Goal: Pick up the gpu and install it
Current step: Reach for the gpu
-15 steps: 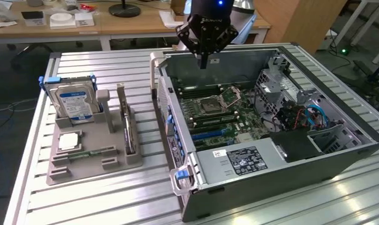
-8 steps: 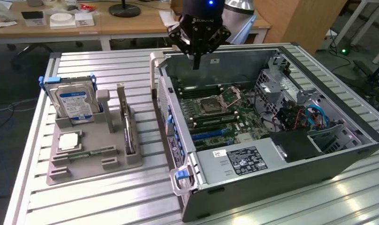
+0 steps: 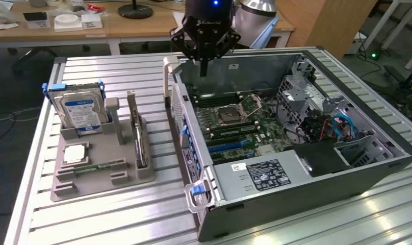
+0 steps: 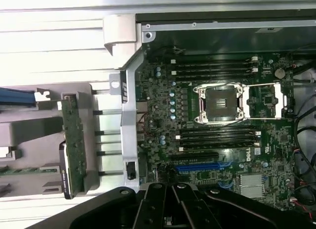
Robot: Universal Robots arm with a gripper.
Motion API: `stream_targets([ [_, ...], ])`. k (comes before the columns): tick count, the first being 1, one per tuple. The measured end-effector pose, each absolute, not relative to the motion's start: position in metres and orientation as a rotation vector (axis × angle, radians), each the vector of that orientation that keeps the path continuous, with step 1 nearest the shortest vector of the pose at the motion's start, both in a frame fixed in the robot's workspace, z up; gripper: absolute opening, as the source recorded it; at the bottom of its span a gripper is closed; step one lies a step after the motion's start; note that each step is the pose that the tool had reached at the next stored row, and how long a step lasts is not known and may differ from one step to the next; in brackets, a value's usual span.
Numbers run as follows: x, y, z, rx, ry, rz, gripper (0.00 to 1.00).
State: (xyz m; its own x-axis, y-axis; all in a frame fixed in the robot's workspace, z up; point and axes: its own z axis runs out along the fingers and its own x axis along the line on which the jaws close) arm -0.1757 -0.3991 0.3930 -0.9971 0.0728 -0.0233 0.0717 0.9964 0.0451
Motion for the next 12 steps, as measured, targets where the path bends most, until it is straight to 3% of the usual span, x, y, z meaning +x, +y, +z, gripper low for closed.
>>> stream_targets([
  [12, -0.203, -0.399, 0.393, 0.112, 3.114, 0.069, 0.1],
])
